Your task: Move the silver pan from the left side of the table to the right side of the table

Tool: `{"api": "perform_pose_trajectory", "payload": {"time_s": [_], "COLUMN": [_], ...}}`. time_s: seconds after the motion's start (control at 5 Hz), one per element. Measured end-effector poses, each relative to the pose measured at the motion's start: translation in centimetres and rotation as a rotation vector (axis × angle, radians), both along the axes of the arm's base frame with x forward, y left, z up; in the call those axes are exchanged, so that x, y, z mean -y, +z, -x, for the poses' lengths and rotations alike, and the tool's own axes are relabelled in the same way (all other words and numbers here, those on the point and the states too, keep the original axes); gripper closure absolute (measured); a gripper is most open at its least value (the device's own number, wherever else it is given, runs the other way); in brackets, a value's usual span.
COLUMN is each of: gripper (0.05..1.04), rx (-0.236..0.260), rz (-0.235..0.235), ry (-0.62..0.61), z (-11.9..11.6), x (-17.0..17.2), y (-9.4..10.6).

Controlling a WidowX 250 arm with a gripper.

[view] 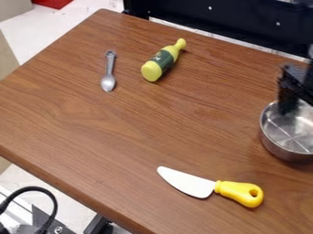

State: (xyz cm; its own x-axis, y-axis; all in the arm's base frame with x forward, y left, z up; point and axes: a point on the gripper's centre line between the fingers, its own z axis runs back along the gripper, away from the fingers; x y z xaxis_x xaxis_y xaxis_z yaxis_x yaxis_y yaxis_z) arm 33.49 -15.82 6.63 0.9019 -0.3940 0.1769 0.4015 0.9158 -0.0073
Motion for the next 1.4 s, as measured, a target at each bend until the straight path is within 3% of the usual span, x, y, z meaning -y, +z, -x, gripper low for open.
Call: {"api": "perform_pose_trajectory", "payload": {"time_s": [0.2,0.6,1.4], "gripper": [0.085,0.085,0.085], "rx": [0.018,0.004,-0.005], "rz": [0.004,-0.018,-0.018], "ry": [0.026,0.033,0.012], "z": [-0.4,-0.3,0.2], "x": [-1.2,-2.4,-2.6], "y": [0.8,0.3,-0.5]}}
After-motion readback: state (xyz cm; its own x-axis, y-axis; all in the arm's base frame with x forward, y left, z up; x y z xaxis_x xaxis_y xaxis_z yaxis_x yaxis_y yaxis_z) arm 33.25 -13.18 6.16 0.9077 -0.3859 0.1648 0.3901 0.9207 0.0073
